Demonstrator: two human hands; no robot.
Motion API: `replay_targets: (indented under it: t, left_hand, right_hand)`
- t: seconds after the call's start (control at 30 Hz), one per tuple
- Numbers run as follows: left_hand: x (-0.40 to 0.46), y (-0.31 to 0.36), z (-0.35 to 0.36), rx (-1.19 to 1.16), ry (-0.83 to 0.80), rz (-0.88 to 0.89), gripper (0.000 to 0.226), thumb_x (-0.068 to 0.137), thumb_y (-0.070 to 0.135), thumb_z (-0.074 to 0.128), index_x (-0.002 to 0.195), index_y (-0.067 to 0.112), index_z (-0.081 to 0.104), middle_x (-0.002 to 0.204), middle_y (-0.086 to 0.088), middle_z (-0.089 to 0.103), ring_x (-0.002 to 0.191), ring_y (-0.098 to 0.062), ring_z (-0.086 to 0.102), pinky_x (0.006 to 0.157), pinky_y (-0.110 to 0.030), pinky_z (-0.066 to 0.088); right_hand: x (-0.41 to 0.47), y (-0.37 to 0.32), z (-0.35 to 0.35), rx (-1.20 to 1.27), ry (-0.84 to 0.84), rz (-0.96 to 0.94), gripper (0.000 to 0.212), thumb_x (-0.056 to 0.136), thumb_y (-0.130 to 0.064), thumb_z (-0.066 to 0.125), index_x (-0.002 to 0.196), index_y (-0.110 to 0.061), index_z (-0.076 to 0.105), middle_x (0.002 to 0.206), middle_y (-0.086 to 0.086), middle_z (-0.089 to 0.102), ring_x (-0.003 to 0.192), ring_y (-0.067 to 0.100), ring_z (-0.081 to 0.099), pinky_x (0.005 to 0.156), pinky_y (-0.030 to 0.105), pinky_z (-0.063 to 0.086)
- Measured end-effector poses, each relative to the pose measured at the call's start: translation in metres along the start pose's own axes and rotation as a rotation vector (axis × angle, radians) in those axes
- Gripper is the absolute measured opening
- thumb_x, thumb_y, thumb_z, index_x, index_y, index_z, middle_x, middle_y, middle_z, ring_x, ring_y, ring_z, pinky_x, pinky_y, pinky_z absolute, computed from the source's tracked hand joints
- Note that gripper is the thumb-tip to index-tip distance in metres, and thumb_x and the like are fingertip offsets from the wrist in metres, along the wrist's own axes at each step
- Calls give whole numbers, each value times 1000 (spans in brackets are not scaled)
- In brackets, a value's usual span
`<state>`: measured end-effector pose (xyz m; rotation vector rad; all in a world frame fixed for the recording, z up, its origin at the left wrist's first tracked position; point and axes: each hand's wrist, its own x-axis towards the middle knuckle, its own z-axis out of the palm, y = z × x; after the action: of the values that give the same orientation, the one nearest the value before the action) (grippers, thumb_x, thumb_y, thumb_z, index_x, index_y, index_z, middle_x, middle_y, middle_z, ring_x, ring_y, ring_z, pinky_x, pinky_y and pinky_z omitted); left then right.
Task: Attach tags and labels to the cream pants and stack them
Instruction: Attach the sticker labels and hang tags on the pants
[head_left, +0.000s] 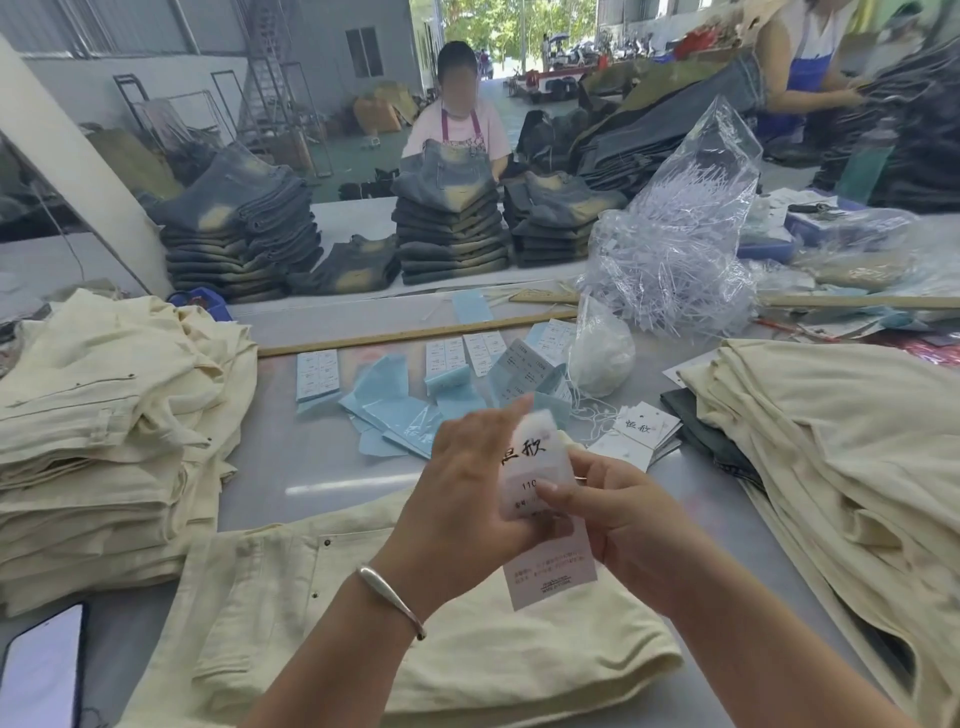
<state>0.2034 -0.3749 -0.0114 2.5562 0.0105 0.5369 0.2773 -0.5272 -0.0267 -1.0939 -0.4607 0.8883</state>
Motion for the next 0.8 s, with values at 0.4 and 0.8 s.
replay_targets:
  t: [0.4, 0.8]
  left_hand:
    - [-21, 5, 40, -858, 300, -505, 13, 74, 18, 81, 86, 20, 75, 88, -7, 73, 79, -15, 66, 66, -22, 54]
    - [9, -33, 57, -1352, 207, -886, 29, 78, 15, 70, 104, 3, 67, 94, -16, 73, 74, -23, 70, 60, -32, 59]
  right_hand:
    - [16, 27, 13, -207, 460, -150, 35, 92, -33, 57, 81, -4, 71, 79, 18, 72, 66, 25, 65, 66, 43, 55]
    - [33, 38, -30, -393, 168, -62, 11, 80, -21, 75, 70, -16, 75, 68, -4, 69, 61, 6, 58, 56, 16, 44]
